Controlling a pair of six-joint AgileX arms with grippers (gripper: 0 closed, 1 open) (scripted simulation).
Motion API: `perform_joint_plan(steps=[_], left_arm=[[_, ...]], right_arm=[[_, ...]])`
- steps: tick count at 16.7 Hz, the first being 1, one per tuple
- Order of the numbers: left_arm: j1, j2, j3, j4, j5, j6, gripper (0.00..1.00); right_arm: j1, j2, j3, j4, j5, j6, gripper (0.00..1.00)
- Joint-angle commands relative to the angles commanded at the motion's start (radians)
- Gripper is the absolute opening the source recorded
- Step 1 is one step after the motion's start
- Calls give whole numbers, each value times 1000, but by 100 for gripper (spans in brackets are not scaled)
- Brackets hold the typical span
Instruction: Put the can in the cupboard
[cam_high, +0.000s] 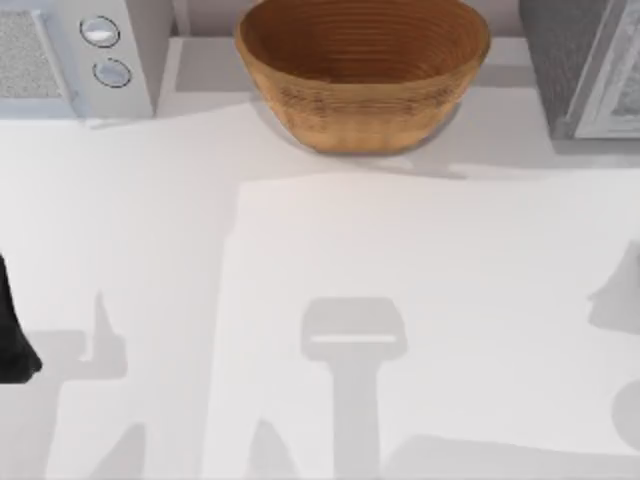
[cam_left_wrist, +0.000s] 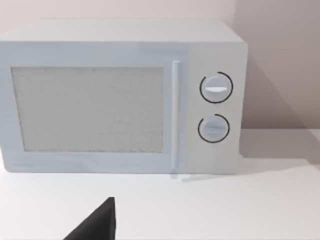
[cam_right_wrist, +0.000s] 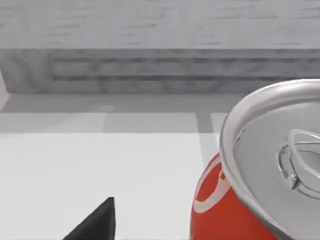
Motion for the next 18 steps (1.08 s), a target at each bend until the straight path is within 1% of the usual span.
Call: perform_joint_plan(steps=[6,18], left_arm=[[0,0,0,0,0,0,100],[0,0,0,0,0,0,100]], right_arm=[[1,1,4,-3,1,0,100],[1,1,4,-3,1,0,10]])
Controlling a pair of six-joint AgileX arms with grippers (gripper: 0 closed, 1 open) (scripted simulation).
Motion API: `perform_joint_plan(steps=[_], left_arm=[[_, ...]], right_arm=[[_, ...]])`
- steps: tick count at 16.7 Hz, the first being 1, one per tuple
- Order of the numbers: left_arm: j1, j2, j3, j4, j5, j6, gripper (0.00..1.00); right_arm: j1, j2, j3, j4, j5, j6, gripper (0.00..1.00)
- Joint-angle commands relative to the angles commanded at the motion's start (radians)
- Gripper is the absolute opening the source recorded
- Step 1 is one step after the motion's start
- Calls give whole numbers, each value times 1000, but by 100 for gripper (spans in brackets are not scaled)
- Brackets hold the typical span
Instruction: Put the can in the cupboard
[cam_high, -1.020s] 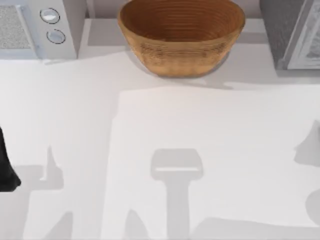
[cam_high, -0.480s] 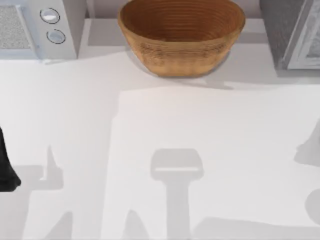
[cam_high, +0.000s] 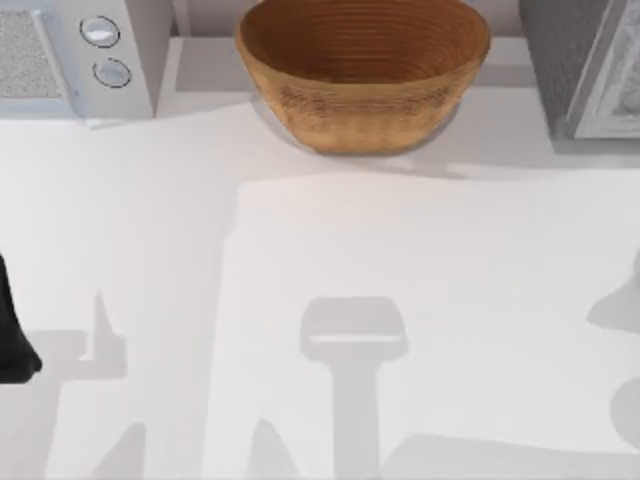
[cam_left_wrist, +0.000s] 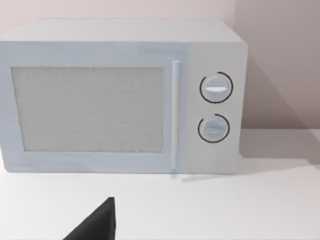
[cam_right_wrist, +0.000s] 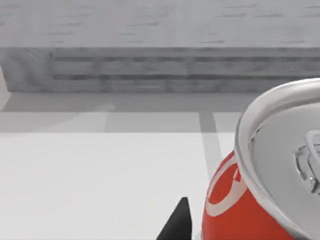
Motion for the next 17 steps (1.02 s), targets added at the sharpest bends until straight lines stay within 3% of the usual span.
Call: perform_joint_plan(steps=[2,12,17], left_arm=[[0,0,0,0,0,0,100],[0,0,0,0,0,0,100],[0,0,0,0,0,0,100]], right_arm=[[0,0,0,0,0,0,0],[-1,-10,1,-9,0,1,0],[1,-153,18,-151,0,1,0]])
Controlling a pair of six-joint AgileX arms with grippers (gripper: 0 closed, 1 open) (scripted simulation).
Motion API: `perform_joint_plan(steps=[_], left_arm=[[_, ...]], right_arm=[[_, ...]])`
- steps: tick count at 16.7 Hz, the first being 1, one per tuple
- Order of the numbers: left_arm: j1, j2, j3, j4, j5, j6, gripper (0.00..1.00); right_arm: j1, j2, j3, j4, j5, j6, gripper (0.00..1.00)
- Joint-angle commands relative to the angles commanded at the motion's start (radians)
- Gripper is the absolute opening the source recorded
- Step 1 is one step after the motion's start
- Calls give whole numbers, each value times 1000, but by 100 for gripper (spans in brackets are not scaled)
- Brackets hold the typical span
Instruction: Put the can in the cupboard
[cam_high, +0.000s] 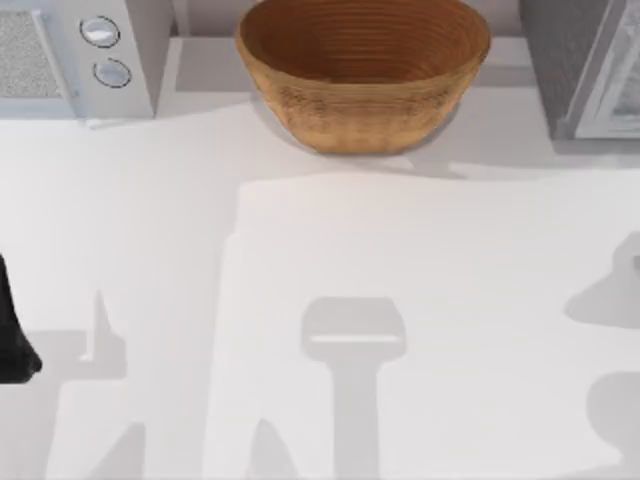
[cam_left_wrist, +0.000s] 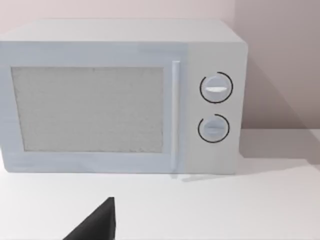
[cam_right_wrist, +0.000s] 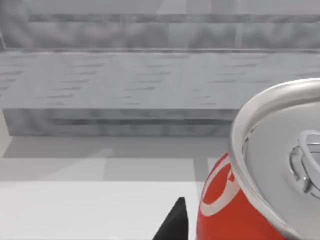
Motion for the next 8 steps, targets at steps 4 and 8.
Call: perform_joint_plan(steps=[4,8], left_arm=[[0,0,0,0,0,0,100],[0,0,0,0,0,0,100]], right_arm=[[0,-106,14,-120,-1,-3,0],[1,-206,20,-249,-3,1,0]])
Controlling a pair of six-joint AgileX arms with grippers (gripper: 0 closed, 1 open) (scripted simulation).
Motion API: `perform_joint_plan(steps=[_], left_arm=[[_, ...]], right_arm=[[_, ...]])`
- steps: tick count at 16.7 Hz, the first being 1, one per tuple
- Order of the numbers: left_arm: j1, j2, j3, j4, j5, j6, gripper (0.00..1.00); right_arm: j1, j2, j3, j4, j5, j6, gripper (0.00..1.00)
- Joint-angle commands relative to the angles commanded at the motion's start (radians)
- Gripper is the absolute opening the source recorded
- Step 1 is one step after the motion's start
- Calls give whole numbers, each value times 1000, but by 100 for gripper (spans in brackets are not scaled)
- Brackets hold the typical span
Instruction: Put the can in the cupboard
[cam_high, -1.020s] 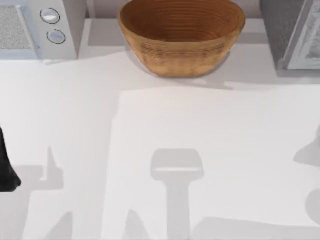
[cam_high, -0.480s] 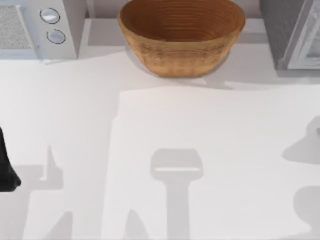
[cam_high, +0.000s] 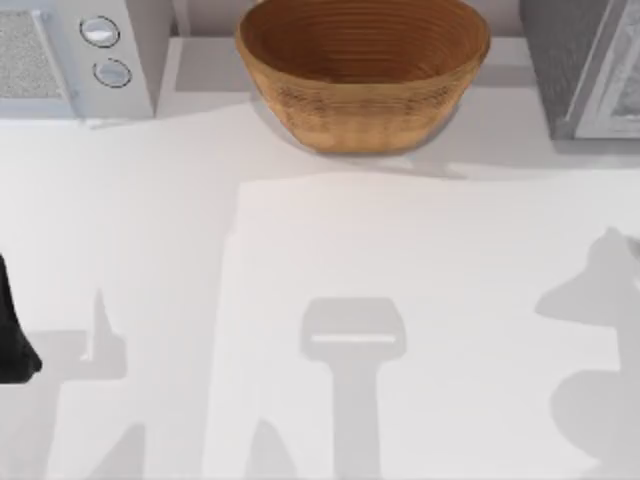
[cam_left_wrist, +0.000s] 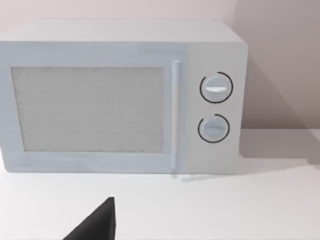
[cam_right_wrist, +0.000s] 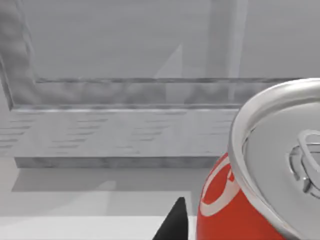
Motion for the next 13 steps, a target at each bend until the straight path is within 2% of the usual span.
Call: perform_joint_plan(steps=[13], left_arm=[[0,0,0,0,0,0,100]], right_arm=[[1,-358,42,-416,-4,1,0]])
